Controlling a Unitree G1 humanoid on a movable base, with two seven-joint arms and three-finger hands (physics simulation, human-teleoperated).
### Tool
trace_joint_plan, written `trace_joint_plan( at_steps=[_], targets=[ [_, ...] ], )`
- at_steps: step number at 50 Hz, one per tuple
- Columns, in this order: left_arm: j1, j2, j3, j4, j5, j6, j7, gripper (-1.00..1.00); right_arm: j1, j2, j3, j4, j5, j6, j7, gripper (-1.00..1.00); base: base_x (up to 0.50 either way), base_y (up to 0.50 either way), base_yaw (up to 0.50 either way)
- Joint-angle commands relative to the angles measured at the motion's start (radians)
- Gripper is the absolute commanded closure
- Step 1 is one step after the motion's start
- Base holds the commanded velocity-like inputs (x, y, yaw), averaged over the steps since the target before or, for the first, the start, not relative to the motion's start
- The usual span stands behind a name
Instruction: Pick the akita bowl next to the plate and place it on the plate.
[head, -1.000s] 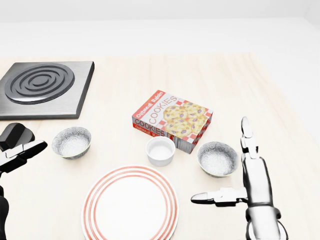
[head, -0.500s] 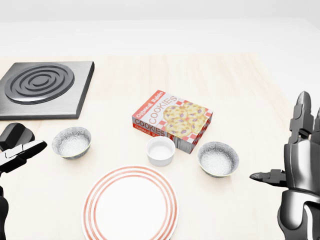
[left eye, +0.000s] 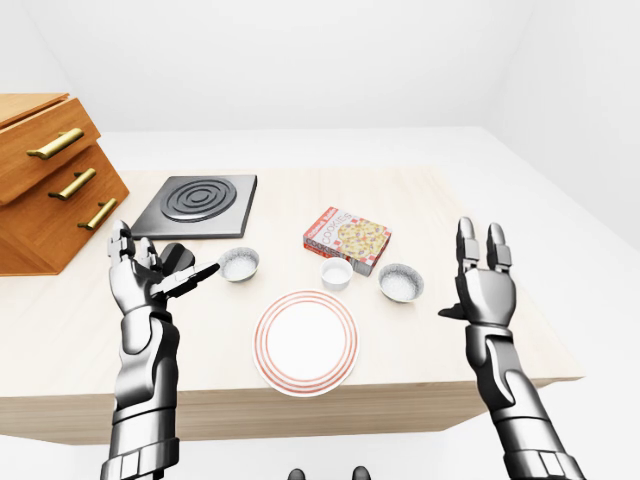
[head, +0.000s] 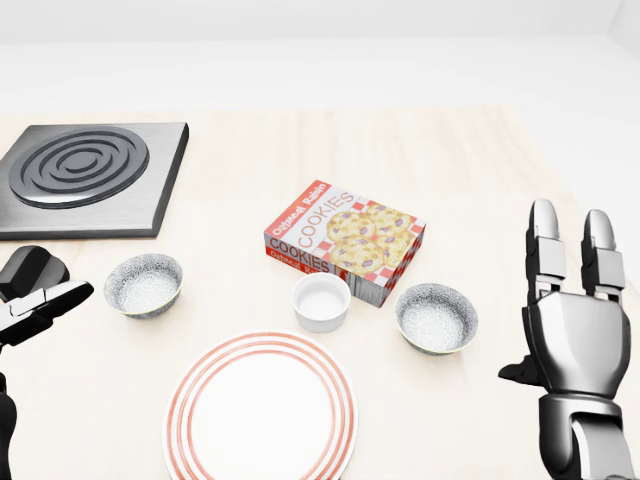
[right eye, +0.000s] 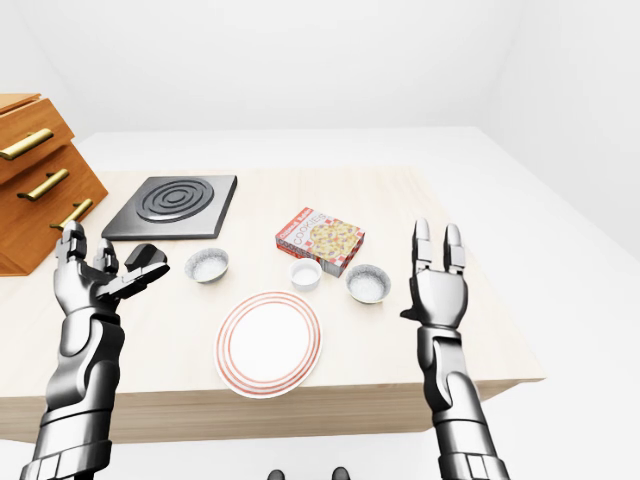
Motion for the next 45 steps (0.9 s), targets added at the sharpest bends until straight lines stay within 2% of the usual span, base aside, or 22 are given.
trace_joint_plan(
  at_steps=[1,3,6,9,22,24,26,31,33,36,38,40,43,45],
  targets=[
    [0.000,-0.001,0.000,0.000,0.002,0.000,-0.001,-1.00,0.009,0.017,0.036,0.004,-0.060,0.000,0.000,-1.00,0.00,0.00,0.00],
    [-0.002,-0.001,0.000,0.009,0.002,-0.007,-0.003,-1.00,0.007,0.021,0.036,0.001,-0.058,0.000,0.000,-1.00,0.00,0.00,0.00],
    [0.001,-0.001,-0.001,-0.003,0.001,0.003,0.001,-1.00,0.002,0.023,0.038,0.015,-0.055,0.000,0.000,-1.00,0.00,0.00,0.00],
    [-0.004,-0.001,-0.001,0.019,0.003,-0.014,-0.006,-1.00,-0.011,0.023,0.039,0.047,-0.044,0.000,0.000,-1.00,0.00,0.00,0.00],
    [-0.003,-0.001,-0.003,0.009,0.001,-0.005,-0.002,-1.00,-0.066,0.018,0.049,0.132,-0.015,0.000,0.000,-1.00,0.00,0.00,0.00],
    [-0.003,-0.001,-0.003,0.015,0.001,-0.010,-0.003,-1.00,-0.071,0.019,0.053,0.137,-0.014,0.000,0.000,-1.00,0.00,0.00,0.00],
    [-0.002,-0.001,-0.003,0.005,0.000,-0.002,0.000,-1.00,-0.084,0.017,0.060,0.174,-0.020,0.000,0.000,-1.00,0.00,0.00,0.00],
    [-0.005,-0.001,-0.003,0.022,0.001,-0.014,-0.005,-1.00,-0.090,0.019,0.069,0.183,-0.024,0.000,0.000,-1.00,0.00,0.00,0.00],
    [0.000,-0.001,-0.004,0.003,0.000,-0.001,0.000,-1.00,-0.096,0.018,0.073,0.198,-0.025,0.000,0.000,-1.00,0.00,0.00,0.00],
    [-0.001,-0.002,-0.003,0.007,0.001,-0.005,-0.002,-1.00,-0.102,0.016,0.080,0.219,-0.034,0.000,0.000,-1.00,0.00,0.00,0.00],
    [0.003,-0.003,-0.003,-0.003,0.000,0.002,0.000,-1.00,-0.100,0.019,0.085,0.219,-0.037,0.000,0.000,-1.00,0.00,0.00,0.00],
    [0.001,-0.003,-0.002,0.008,0.001,-0.007,-0.004,-1.00,-0.101,0.021,0.096,0.230,-0.055,0.000,0.000,-1.00,0.00,0.00,0.00],
    [0.003,-0.003,-0.002,-0.006,0.001,0.003,0.001,-1.00,-0.100,0.025,0.103,0.235,-0.065,0.000,0.000,-1.00,0.00,0.00,0.00],
    [0.000,-0.004,-0.002,0.012,0.002,-0.010,-0.005,-1.00,-0.105,0.026,0.105,0.240,-0.068,0.000,0.000,-1.00,0.00,0.00,0.00]
  ],
)
